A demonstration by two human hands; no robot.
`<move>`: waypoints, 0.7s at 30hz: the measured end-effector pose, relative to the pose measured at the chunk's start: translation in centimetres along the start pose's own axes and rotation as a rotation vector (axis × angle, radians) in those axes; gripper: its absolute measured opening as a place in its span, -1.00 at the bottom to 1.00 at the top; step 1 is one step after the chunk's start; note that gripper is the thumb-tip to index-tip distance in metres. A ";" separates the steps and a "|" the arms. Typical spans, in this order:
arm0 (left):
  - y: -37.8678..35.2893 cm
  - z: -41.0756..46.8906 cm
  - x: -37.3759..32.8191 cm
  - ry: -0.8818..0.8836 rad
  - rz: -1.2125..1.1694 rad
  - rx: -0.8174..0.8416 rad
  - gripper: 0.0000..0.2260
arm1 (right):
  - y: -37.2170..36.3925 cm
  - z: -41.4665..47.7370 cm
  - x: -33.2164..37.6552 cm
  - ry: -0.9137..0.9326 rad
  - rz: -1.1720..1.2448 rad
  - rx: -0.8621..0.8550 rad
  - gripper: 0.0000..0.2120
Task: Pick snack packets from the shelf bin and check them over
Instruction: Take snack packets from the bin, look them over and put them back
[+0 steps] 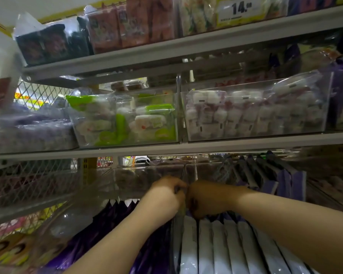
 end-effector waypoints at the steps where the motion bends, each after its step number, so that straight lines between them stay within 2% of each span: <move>1: 0.0 0.0 -0.1 0.003 0.005 0.013 -0.80 | -0.1 0.1 0.0 0.003 -0.011 -0.007 -0.90; 3: 0.2 -0.2 -0.2 0.003 0.029 0.041 -0.83 | -0.3 0.1 -0.2 -0.003 -0.038 -0.019 -0.89; 6: 0.3 -0.6 -0.5 -0.026 0.087 0.102 -0.83 | -0.1 0.2 -0.9 -0.047 -0.013 -0.047 -0.65; 7: 0.3 -0.8 -0.6 -0.036 0.103 0.117 -0.82 | 0.1 0.3 -1.3 -0.065 0.020 -0.065 -0.62; 11: 0.2 -1.0 -0.4 -0.018 0.106 0.153 -0.80 | 1.8 0.3 -2.2 -0.112 0.196 -0.204 -0.89; 17: 0.1 -1.3 -0.3 0.037 0.060 0.125 -0.84 | 3.6 -0.8 -2.2 -0.138 0.279 -0.503 -0.86; 21: 0.9 -2.3 -0.9 0.054 0.131 0.101 -0.80 | 3.8 -3.3 -1.9 -0.132 0.459 -0.626 -0.90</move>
Point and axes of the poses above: each hand's wrist, its own z-axis towards the middle knuckle, its own y-axis out of the back of the hand, x = y × z, the point moved 7 cm from there along z, towards the middle knuckle, and after that the axes turned 15 degrees about z, right-handed, at the moved point
